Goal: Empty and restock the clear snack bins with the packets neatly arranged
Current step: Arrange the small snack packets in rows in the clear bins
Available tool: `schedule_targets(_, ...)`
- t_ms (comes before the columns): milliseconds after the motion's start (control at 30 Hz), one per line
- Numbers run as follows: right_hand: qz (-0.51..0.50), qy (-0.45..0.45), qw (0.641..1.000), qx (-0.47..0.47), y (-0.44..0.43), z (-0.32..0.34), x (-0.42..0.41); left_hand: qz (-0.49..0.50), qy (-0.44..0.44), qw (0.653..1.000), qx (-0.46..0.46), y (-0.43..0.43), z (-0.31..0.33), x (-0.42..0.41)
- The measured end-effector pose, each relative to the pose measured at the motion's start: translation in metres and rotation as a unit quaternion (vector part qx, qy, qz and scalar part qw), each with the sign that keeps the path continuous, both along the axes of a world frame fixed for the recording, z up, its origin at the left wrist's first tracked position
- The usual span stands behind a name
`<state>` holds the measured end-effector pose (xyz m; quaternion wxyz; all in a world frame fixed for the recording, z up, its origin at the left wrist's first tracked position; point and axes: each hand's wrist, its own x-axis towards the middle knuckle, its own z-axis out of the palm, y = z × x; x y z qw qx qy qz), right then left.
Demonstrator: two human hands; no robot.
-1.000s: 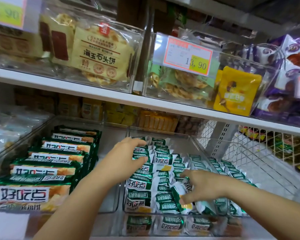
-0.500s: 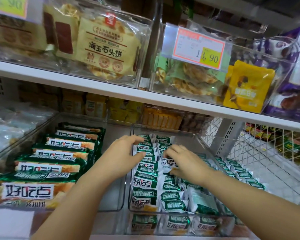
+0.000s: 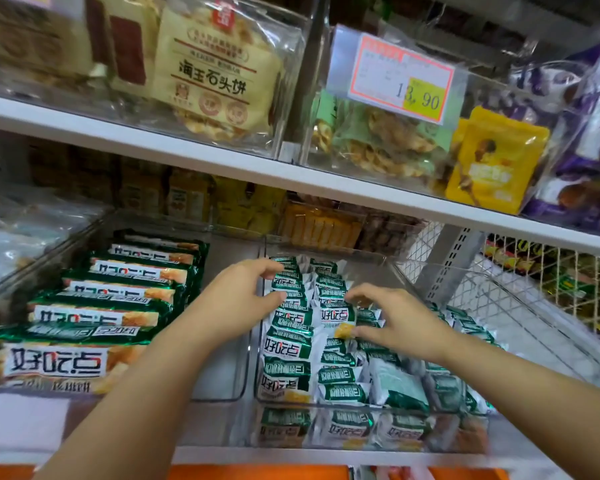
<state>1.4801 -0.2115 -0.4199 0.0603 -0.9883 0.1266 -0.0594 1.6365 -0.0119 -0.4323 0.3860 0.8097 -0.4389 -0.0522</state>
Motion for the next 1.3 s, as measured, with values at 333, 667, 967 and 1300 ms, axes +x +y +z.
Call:
schedule_targets(333, -0.011, 0.242, 0.97, 0.002, 0.012, 0.009, -0.041, -0.018, -0.013, 1.0, -0.011, -0.005, 0.012, -0.012)
schedule_targets(667, -0.062, -0.039, 0.856, 0.512, 0.014, 0.029, -0.029, -0.17, 0.009, 0.985, 0.003, -0.025, 0.024, -0.051)
schedule_targets(967, -0.039, -0.072, 0.853, 0.515, 0.04, 0.04, -0.031, -0.193, 0.074, 0.977, -0.058, -0.024, 0.025, -0.052)
schedule_targets(1300, -0.04, -0.237, 0.863, 0.445, 0.043, 0.047, -0.027, -0.157, 0.162, 0.962, -0.156, -0.022, 0.032, -0.047)
